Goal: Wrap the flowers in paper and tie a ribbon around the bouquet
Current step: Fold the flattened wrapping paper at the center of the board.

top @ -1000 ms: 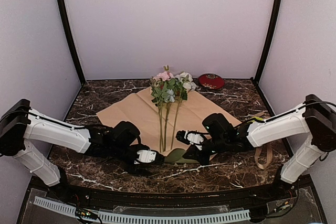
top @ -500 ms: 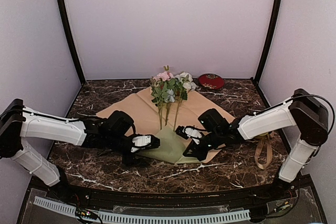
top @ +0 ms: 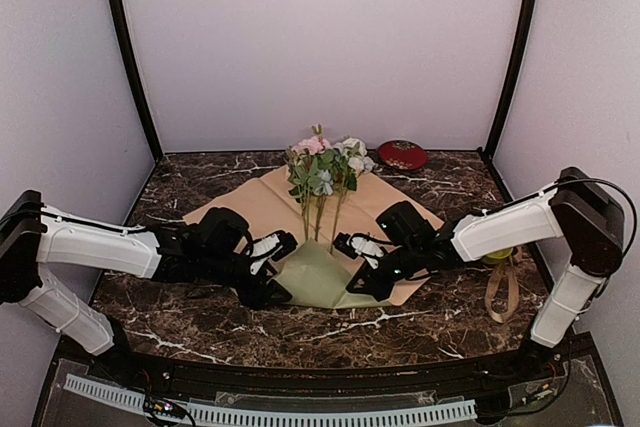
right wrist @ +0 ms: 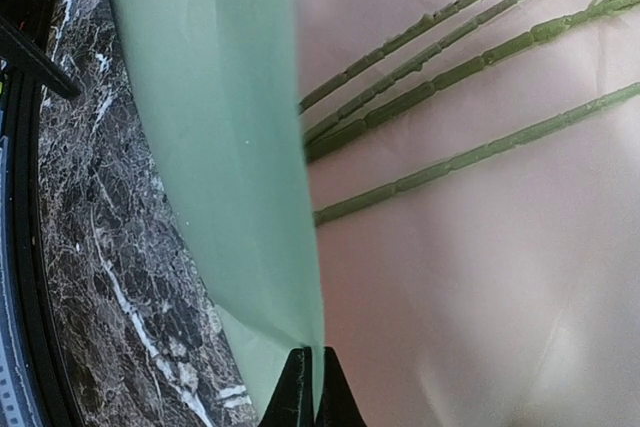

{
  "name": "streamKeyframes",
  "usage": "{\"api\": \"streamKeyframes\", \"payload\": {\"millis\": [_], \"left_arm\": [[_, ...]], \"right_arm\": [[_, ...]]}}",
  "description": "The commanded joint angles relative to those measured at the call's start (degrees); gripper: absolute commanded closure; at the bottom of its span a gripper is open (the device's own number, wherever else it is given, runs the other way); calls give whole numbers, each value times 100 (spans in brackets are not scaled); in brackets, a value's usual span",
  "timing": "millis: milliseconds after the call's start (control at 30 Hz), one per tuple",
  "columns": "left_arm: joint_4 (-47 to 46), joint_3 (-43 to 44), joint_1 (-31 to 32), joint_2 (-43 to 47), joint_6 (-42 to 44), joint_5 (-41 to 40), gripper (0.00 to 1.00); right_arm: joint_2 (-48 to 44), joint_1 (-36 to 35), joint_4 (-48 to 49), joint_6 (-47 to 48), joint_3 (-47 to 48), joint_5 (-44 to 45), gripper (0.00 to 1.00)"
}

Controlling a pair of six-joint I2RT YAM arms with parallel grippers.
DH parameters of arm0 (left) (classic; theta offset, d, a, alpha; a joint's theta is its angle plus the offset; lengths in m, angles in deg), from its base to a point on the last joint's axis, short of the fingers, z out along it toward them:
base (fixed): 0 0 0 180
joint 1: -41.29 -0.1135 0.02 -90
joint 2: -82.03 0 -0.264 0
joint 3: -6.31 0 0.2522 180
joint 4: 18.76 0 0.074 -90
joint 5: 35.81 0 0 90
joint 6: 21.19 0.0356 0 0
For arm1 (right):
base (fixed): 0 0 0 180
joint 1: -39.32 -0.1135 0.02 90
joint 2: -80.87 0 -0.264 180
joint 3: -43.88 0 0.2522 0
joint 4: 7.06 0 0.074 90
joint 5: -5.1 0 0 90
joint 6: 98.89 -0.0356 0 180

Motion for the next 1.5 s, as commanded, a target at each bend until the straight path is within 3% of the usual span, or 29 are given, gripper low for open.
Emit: {"api": "streamKeyframes", "payload": {"millis": [0, 533, 900, 1167, 1267, 1467], "left_arm": [[-292, -127, -45, -255, -632, -160, 44], [-393, -337, -115, -661, -757, -745, 77], [-317, -378, -124, -836, -788, -902, 85], [-154, -426, -141, -868, -717, -1001, 99], [-264, -458, -141, -889, -729, -967, 100], [-310, -381, -141, -1036, -720, -854, 100]], "right_arm": [[124, 78, -17, -69, 199, 57, 100], [261, 242, 75, -311, 358, 286, 100], [378, 311, 63, -462, 369, 551, 100], [404, 314, -156, -505, 362, 776, 100], [366, 320, -190, -531, 291, 782, 100], [98, 352, -114, -685, 38, 389, 81]]}}
